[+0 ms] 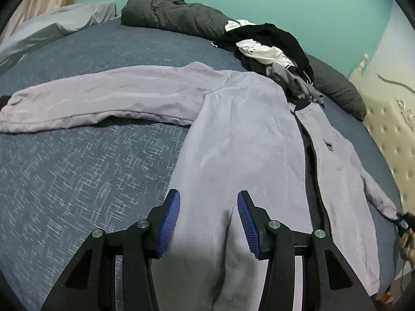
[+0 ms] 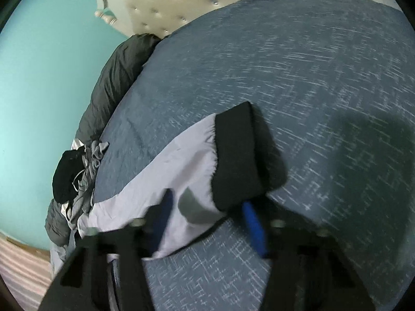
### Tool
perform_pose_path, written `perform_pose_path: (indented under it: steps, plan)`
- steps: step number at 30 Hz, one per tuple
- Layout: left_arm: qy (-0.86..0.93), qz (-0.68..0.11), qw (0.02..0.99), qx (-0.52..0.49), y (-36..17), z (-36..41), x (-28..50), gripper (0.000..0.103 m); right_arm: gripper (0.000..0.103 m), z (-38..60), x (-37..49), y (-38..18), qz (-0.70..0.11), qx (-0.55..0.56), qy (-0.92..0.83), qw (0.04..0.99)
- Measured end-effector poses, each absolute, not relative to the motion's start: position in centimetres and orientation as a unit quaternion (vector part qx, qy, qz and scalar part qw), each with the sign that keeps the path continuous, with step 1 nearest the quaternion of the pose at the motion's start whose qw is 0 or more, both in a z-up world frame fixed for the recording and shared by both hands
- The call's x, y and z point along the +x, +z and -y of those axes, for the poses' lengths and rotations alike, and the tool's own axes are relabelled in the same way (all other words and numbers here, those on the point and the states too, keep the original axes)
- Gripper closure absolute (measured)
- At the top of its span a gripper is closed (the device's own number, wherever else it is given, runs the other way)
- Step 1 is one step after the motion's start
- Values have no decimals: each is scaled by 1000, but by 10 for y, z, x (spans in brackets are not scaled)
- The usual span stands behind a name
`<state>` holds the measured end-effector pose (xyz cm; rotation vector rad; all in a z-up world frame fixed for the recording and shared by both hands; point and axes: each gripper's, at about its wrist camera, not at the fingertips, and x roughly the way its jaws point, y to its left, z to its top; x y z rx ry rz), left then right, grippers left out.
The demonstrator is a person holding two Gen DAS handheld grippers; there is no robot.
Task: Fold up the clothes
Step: 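Grasp the black sleeve cuff with the right gripper and lift it, then fold the held sleeve across the jacket front with the right gripper toward the left gripper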
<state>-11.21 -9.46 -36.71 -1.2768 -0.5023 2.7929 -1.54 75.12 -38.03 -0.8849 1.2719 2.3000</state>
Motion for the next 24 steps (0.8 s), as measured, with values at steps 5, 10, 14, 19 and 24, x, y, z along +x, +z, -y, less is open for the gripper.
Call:
perform_pose_path:
  steps: [5, 10, 14, 19, 24]
  plan:
    - [901, 152, 23, -406, -368, 90, -106, 53, 85, -741, -25, -357, -412, -298, 843, 178]
    - [905, 154, 32, -396, -364, 90, -100, 53, 87, -716, -42, -314, -371, -278, 873, 149]
    - [907, 158, 40, -388, -359, 91, -96, 53, 87, -680, -70, -272, -337, -273, 895, 104]
    - [910, 164, 45, -379, -351, 97, -87, 53, 88, -605, -119, -220, -294, -271, 916, 24]
    - [910, 172, 48, -373, -348, 105, -71, 53, 89, -496, -169, -179, -250, -274, 925, -76]
